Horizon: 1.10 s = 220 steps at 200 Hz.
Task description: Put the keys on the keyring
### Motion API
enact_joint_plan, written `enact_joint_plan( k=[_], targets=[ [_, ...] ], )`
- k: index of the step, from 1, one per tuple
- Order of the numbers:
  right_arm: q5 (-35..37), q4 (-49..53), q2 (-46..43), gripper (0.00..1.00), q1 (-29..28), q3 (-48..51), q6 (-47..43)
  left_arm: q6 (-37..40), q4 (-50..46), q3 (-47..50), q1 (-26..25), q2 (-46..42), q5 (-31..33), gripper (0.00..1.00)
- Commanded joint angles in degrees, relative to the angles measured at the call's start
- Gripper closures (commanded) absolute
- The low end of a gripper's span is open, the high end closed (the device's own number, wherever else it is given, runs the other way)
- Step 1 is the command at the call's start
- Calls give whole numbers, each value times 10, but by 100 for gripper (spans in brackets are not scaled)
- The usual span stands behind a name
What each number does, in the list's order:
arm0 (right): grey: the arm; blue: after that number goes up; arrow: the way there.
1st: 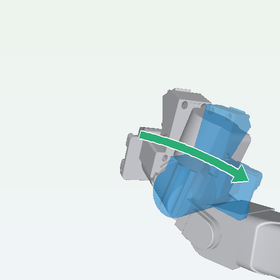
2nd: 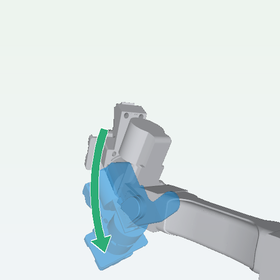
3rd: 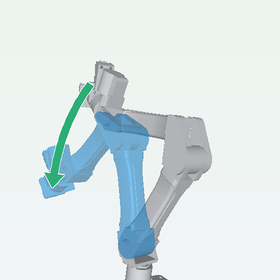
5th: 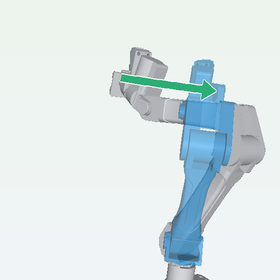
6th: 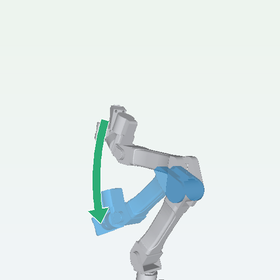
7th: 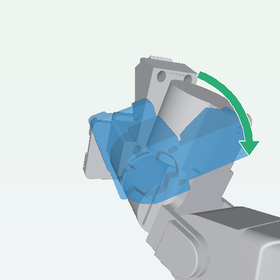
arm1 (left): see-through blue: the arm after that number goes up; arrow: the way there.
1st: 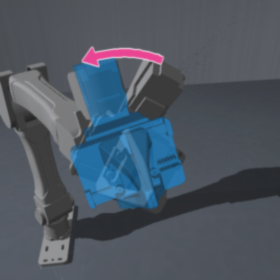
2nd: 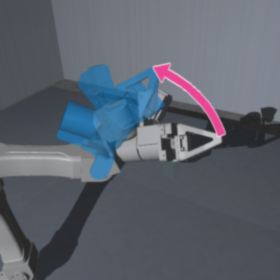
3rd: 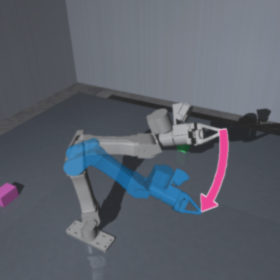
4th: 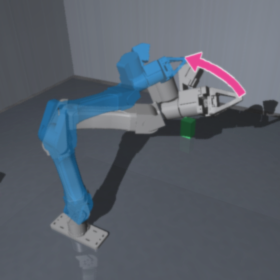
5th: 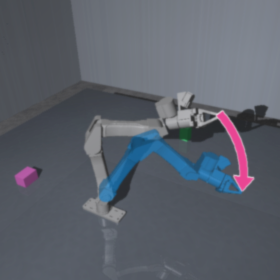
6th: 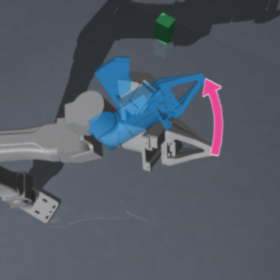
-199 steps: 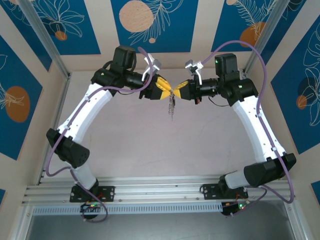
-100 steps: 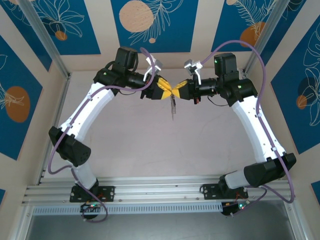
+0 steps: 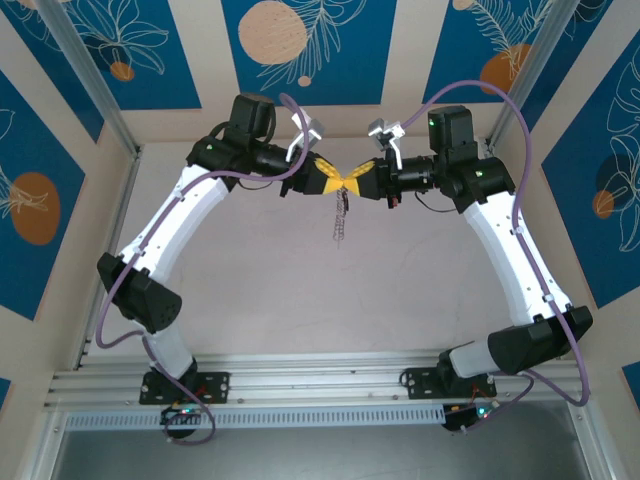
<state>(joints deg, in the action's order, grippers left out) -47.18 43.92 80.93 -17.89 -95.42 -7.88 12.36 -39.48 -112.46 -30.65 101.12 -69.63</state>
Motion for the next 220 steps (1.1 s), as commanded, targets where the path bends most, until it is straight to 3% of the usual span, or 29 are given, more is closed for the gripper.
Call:
enact_joint_plan(
  k=[1, 24, 52, 79, 128, 160, 220],
  targets=[
    [-5, -18, -2, 100, -5, -12, 21, -10, 30, -13, -8, 7, -3, 100],
    [6, -120, -43, 77, 30, 42, 97, -54, 97, 19, -8, -11, 19, 100],
    [41, -269, -113, 66, 80, 145, 208, -115, 191, 64, -9, -35, 33, 100],
    [117, -333, -159, 58, 81, 227, 249, -173, 277, 98, -10, -51, 44, 100],
    [243, -425, -219, 49, 15, 361, 263, -298, 450, 157, -16, -70, 64, 100],
    [293, -436, -230, 48, -17, 384, 242, -307, 462, 162, -26, -76, 68, 100],
    [310, -445, -228, 48, -30, 370, 230, -307, 460, 166, -35, -84, 69, 100]
  ],
)
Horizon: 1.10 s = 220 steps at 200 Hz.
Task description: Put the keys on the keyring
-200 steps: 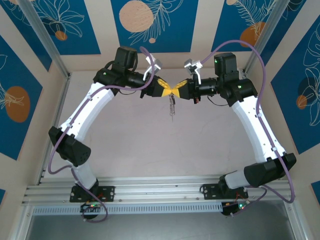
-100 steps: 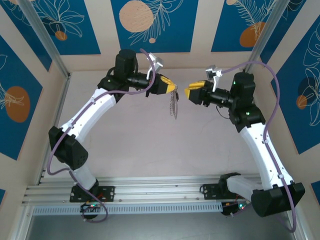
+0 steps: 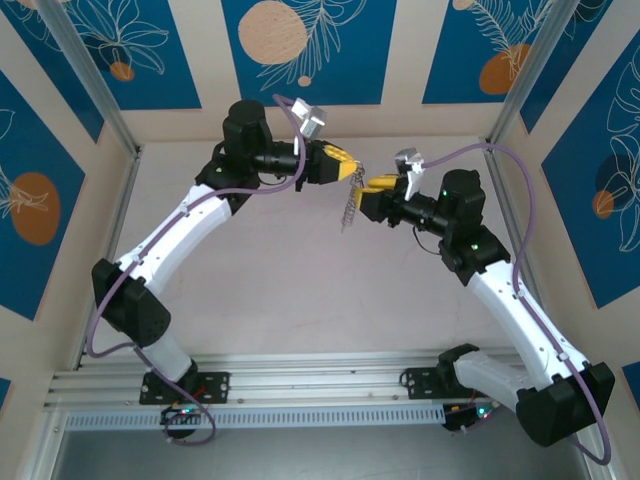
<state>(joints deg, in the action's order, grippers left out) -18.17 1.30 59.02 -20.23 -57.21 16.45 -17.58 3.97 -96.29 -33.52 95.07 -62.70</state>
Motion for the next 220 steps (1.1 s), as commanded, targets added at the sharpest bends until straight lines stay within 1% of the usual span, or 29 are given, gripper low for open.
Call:
enact_joint_plan(
  k=[1, 74, 90, 102, 131, 150, 220],
  targets=[
    [20, -19, -9, 48, -7, -13, -14, -8, 26, 4, -7, -24, 0, 100],
    [27, -16, -8, 47, -26, -41, -31, -1, 14, 5, -12, -25, 1, 100],
    [24, -14, -3, 49, -31, -48, -33, 0, 14, 5, -13, -25, 3, 100],
    [21, -10, 2, 54, -36, -55, -38, 0, 14, 5, -14, -25, 4, 100],
    [15, 1, 7, 87, -48, -63, -47, -10, 23, 11, -15, -26, 18, 100],
    [8, 8, 6, 100, -53, -66, -51, -21, 35, 17, -17, -28, 30, 100],
    [1, 24, 22, 100, -77, -74, -57, -92, 141, 71, -22, -40, 78, 100]
  ],
)
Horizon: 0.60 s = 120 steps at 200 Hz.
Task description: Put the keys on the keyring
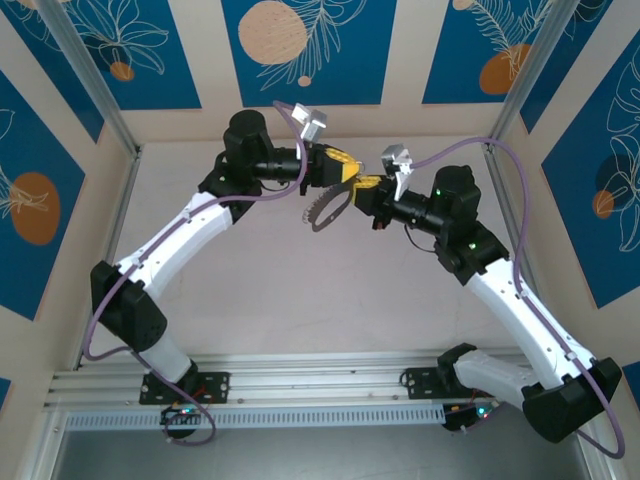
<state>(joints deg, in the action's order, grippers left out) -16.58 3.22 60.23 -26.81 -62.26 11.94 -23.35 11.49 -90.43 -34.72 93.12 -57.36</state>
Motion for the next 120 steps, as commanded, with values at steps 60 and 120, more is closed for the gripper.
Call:
enact_joint_plan(
  k=[60, 120],
  targets=[
    [-7, 8, 43, 100, -30, -49, -17, -57, 105, 37, -17, -21, 40, 100],
    [-20, 19, -7, 56, 18, -18, 16, -74, 132, 54, -16, -29, 61, 100]
  ],
)
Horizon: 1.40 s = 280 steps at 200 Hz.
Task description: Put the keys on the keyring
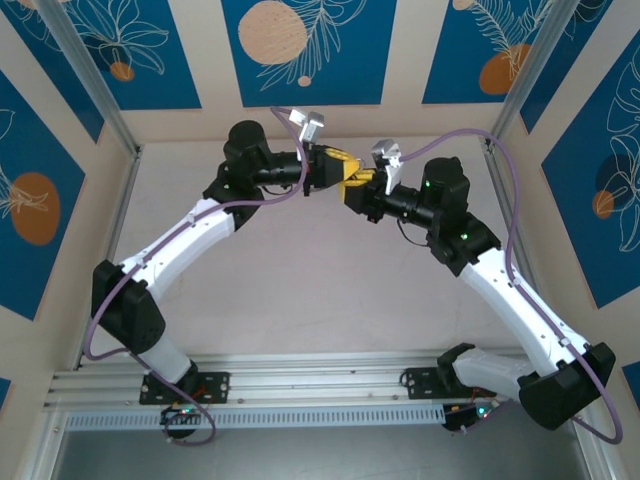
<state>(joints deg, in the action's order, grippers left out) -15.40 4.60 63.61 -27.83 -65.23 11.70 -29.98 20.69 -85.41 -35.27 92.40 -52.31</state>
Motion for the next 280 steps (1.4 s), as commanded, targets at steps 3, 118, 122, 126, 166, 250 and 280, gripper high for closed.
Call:
enact_joint_plan(
  k=[3, 118, 122, 126, 166, 250, 280],
  targets=[
    [-37, 4, -46, 54, 35, 14, 24, -8, 39, 3, -11, -21, 10, 100],
    [-88, -27, -124, 45, 151, 70, 105, 9, 14, -21, -10, -33, -11, 100],
    [-87, -29, -122, 45, 152, 70, 104, 9, 12, -23, -11, -34, -11, 100],
    [-83, -29, -120, 45, 152, 70, 104, 8, 12, -23, -10, -34, -12, 100],
    [-87, -39, -96, 46, 149, 61, 103, 8, 10, -23, -11, -37, -12, 100],
    [-58, -29, -84, 43, 82, 56, 54, 0, 15, -26, -11, -38, -14, 100],
    [-49, -29, -70, 42, 69, 45, 43, -4, 19, -26, -11, -38, -15, 100]
  ],
)
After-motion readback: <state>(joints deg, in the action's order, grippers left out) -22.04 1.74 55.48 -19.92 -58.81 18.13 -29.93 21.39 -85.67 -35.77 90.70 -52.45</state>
